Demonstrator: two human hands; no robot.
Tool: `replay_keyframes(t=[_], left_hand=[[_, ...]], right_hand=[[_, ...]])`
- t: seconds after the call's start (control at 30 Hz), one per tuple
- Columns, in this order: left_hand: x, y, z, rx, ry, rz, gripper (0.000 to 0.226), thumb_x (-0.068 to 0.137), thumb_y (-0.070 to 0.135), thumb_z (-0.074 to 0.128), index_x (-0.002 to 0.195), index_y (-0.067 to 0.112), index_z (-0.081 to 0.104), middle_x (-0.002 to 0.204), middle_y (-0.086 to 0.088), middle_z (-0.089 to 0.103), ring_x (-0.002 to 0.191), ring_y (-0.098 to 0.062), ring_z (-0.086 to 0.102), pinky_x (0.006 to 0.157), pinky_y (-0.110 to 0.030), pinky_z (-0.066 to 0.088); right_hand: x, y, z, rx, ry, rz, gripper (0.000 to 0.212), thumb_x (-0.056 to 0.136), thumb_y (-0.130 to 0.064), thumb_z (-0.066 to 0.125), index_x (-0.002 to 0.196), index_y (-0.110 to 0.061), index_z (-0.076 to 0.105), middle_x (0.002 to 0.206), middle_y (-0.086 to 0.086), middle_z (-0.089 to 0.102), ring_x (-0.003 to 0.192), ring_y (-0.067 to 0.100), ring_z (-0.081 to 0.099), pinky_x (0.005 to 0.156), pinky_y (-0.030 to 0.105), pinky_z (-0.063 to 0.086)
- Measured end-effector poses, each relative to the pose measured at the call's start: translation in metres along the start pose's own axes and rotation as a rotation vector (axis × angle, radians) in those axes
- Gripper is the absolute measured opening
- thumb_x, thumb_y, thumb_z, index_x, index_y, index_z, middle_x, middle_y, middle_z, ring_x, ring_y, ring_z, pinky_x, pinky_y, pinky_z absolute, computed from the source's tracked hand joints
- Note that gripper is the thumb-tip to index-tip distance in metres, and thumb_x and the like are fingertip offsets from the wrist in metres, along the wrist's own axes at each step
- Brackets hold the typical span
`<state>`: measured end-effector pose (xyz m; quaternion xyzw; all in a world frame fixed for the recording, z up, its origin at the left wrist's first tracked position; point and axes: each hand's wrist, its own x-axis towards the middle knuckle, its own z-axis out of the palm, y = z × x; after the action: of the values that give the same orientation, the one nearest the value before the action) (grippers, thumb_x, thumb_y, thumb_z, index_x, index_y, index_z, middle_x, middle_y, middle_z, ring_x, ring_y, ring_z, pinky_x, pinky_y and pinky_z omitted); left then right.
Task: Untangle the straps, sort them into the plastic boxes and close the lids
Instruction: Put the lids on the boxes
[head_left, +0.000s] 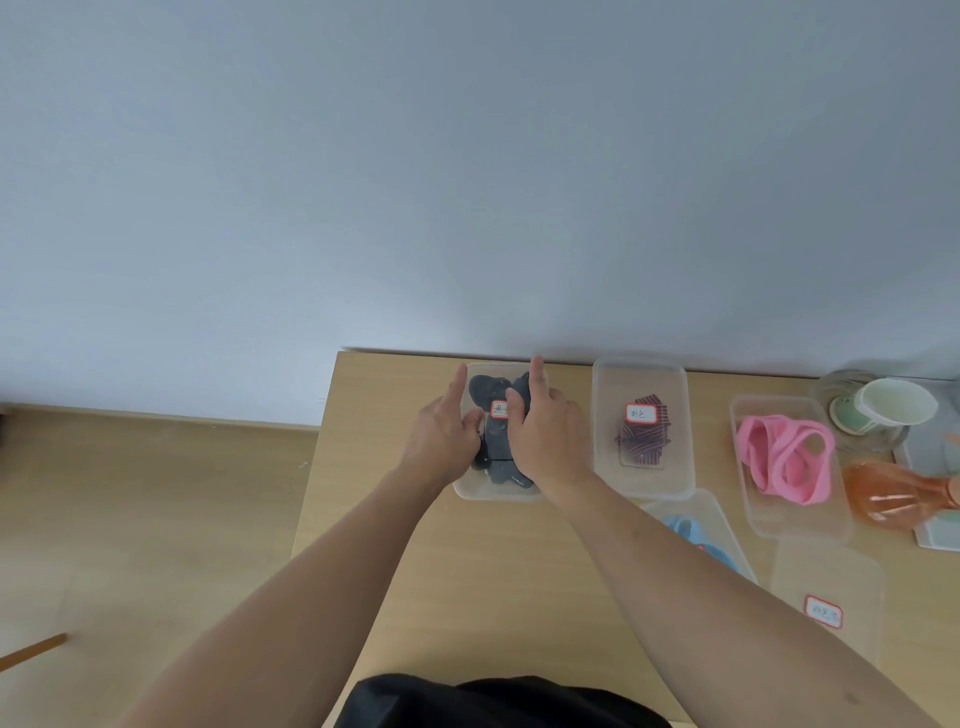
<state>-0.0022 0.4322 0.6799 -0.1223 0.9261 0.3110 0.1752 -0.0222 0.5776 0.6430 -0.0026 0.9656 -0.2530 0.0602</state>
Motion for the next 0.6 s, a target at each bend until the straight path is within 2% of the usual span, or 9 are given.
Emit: replay_keyframes(t=[0.07,0.1,0.2,0.27,0.3,0.37,0.43,0.53,0.6], left_hand=[[0.002,0.006,-0.005,0.184,-0.021,-0.006,0.061,0.108,0.039,0.036,0.163,0.023,0.012,0.113,-0.013,0.064,0.105,-0.032,0.060,0.080,-0.040,0.046],[0.002,0.010,-0.008,0.282,-0.025,-0.008,0.062,0.108,0.044,0.033,0.162,0.022,0.013,0.127,-0.014,0.060,0.114,-0.033,0.058,0.084,-0.041,0.045],[0.005,0.020,-0.008,0.525,0.029,0.041,0.066,0.106,0.052,0.029,0.157,0.012,0.020,0.156,-0.012,0.032,0.134,-0.032,0.040,0.101,-0.044,0.042],[0.005,0.020,0.000,0.560,0.042,0.153,0.064,0.108,0.043,0.026,0.159,0.007,0.014,0.169,-0.008,0.004,0.151,-0.029,0.017,0.115,-0.046,0.033],[0.003,0.018,0.007,0.556,0.015,0.233,0.063,0.108,0.037,0.024,0.160,0.005,0.009,0.170,-0.006,-0.007,0.156,-0.026,0.003,0.121,-0.047,0.025],[-0.001,0.010,0.021,0.502,-0.043,0.342,0.060,0.109,0.033,0.017,0.161,0.006,0.005,0.170,-0.005,-0.015,0.157,-0.020,-0.013,0.127,-0.047,0.012],[-0.004,0.007,0.029,0.424,-0.041,0.330,0.064,0.107,0.042,0.009,0.162,0.009,0.003,0.170,-0.002,-0.017,0.156,-0.016,-0.018,0.128,-0.045,0.002],[-0.003,0.005,0.032,0.478,-0.021,0.315,0.069,0.105,0.050,0.005,0.163,0.012,0.001,0.169,-0.001,-0.019,0.155,-0.018,-0.021,0.127,-0.047,-0.004],[-0.003,0.006,0.032,0.526,-0.001,0.319,0.071,0.105,0.054,0.007,0.163,0.014,0.001,0.169,-0.003,-0.019,0.156,-0.021,-0.020,0.127,-0.048,-0.006]], right_hand=[[0.000,0.001,0.002,-0.023,0.018,-0.017,0.064,0.105,-0.042,0.039,0.158,-0.011,0.025,0.107,0.017,0.068,0.095,0.040,0.060,0.085,0.046,0.045],[0.000,0.002,0.003,-0.030,0.029,-0.024,0.064,0.105,-0.044,0.038,0.158,-0.011,0.025,0.110,0.017,0.068,0.097,0.040,0.060,0.087,0.045,0.045],[-0.002,0.004,0.010,-0.055,0.064,-0.038,0.069,0.101,-0.052,0.024,0.158,-0.012,0.024,0.125,0.017,0.062,0.109,0.037,0.057,0.095,0.044,0.044],[0.000,0.006,0.012,-0.067,0.059,-0.039,0.071,0.099,-0.054,0.017,0.159,-0.014,0.022,0.136,0.016,0.055,0.119,0.037,0.053,0.100,0.045,0.043],[0.000,0.006,0.012,-0.062,0.056,-0.037,0.071,0.099,-0.053,0.016,0.159,-0.015,0.022,0.139,0.017,0.053,0.122,0.037,0.051,0.102,0.045,0.042],[-0.001,0.009,0.011,0.031,0.063,-0.030,0.067,0.101,-0.047,0.018,0.157,-0.013,0.028,0.137,0.018,0.053,0.121,0.035,0.052,0.101,0.043,0.043],[-0.003,0.011,0.007,0.211,0.052,0.004,0.059,0.105,-0.039,0.029,0.158,-0.014,0.029,0.127,0.017,0.055,0.113,0.030,0.054,0.095,0.035,0.042],[-0.003,0.010,0.000,0.405,-0.028,0.121,0.057,0.107,-0.035,0.043,0.160,-0.026,0.024,0.119,0.003,0.051,0.105,0.013,0.049,0.092,0.023,0.034],[-0.007,0.008,-0.006,0.547,-0.083,0.183,0.049,0.107,-0.035,0.044,0.154,-0.028,0.036,0.117,-0.012,0.052,0.106,0.003,0.048,0.096,0.021,0.036]])
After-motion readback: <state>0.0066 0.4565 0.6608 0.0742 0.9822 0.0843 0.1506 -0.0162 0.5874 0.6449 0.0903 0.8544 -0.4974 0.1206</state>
